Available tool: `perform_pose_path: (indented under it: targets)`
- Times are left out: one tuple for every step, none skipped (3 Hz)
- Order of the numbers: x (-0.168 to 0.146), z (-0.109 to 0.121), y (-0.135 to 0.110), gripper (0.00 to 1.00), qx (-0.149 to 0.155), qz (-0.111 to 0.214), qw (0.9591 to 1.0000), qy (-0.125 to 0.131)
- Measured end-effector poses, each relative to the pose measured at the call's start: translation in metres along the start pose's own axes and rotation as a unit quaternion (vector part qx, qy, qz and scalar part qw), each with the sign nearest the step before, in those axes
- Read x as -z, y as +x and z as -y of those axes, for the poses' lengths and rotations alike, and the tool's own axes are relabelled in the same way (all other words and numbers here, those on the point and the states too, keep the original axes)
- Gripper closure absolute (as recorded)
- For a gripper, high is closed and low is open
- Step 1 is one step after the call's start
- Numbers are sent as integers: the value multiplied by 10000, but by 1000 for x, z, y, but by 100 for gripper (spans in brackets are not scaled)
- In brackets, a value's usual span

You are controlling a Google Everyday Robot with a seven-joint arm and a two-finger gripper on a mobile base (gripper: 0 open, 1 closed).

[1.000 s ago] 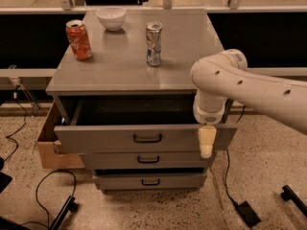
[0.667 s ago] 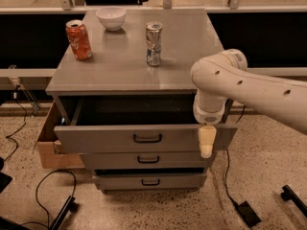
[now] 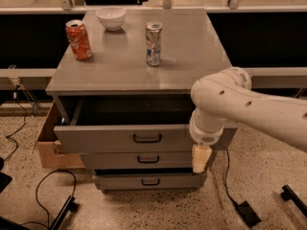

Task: Open top drawer

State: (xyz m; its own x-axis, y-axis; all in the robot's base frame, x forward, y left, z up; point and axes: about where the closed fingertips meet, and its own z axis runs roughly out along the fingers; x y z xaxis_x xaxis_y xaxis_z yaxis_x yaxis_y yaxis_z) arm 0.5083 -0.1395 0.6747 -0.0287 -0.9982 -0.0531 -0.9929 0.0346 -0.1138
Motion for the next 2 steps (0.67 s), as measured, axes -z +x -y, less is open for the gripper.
perform_pose_path:
  targets:
    - [-10, -30, -8, 41, 39, 99, 9997, -201]
    - [-10, -34, -10, 64, 49, 120, 9997, -227]
